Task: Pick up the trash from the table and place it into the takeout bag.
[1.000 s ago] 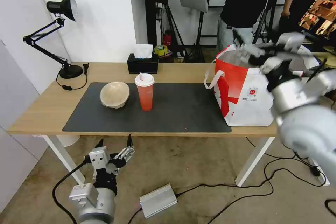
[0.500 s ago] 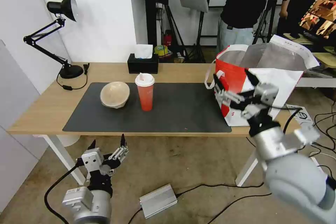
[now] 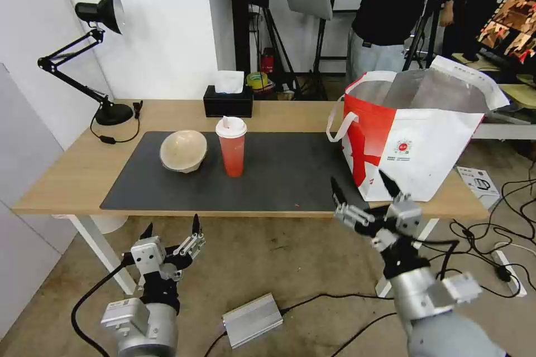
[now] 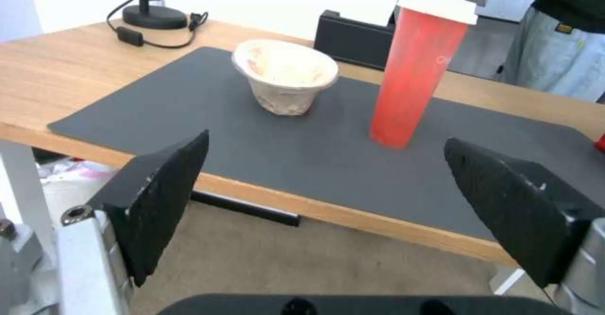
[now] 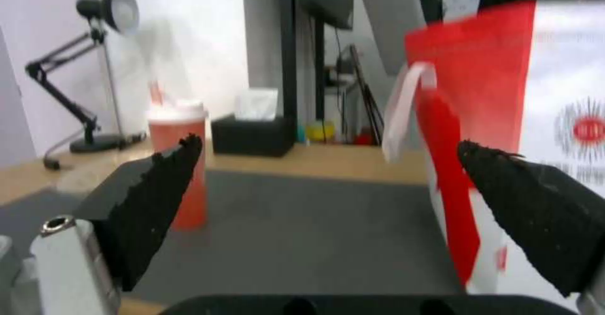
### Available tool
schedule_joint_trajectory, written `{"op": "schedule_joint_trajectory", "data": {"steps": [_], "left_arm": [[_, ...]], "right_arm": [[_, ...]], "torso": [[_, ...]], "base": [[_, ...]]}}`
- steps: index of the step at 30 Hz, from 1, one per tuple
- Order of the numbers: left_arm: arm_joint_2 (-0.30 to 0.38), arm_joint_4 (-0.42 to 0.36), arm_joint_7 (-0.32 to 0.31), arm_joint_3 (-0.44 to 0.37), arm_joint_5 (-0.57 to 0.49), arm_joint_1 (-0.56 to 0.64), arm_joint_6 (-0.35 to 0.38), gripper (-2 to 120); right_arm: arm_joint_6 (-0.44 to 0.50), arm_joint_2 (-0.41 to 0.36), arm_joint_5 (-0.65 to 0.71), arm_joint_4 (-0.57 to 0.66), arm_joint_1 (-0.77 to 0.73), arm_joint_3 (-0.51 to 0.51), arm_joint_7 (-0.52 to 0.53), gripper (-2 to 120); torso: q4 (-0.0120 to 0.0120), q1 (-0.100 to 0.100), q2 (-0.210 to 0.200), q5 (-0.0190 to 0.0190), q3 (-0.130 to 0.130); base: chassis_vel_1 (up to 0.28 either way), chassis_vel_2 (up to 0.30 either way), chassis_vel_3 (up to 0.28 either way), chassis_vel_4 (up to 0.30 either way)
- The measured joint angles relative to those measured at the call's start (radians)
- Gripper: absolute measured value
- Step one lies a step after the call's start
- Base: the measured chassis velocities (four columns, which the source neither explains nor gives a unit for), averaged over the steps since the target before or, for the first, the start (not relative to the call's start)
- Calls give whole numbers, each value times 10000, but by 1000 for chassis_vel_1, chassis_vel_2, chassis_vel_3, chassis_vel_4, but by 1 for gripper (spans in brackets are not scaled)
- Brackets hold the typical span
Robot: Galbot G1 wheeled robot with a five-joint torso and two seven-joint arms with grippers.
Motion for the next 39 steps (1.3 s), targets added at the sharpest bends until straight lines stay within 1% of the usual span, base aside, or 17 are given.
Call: {"op": "schedule_joint_trajectory", "data": {"steps": [2,5,8,11,23,39], "left_arm": [[8,-1,0,2,-7,-1,0,100],[10,-1,0,6,-14,-1,0,100],[52,-1,0,8,-19,27,0,100],[61,-1,0,9,-22,39,0,100],[39,23,-1,66,-18,59,-6,100],[60,29,0,78,4,57,-12,100]], "right_arm": [[12,166,-292,-59,-371,-81,48,100],[13,258,-313,-63,-622,-169,147,100],[36,504,-439,-166,-1121,-242,207,100],[68,663,-519,-262,-1261,-264,241,100],[71,1037,-983,-571,-1444,-308,367,100],[90,1048,-1000,-622,-1334,-310,359,100]], "torso": [[0,1,0,0,0],[1,1,0,0,0],[0,1,0,0,0],[0,1,0,0,1],[1,1,-1,1,1],[1,1,-2,1,1]], "base": [[0,0,0,0],[0,0,0,0],[0,0,0,0],[0,0,0,0],[0,0,0,0],[0,0,0,0]]}}
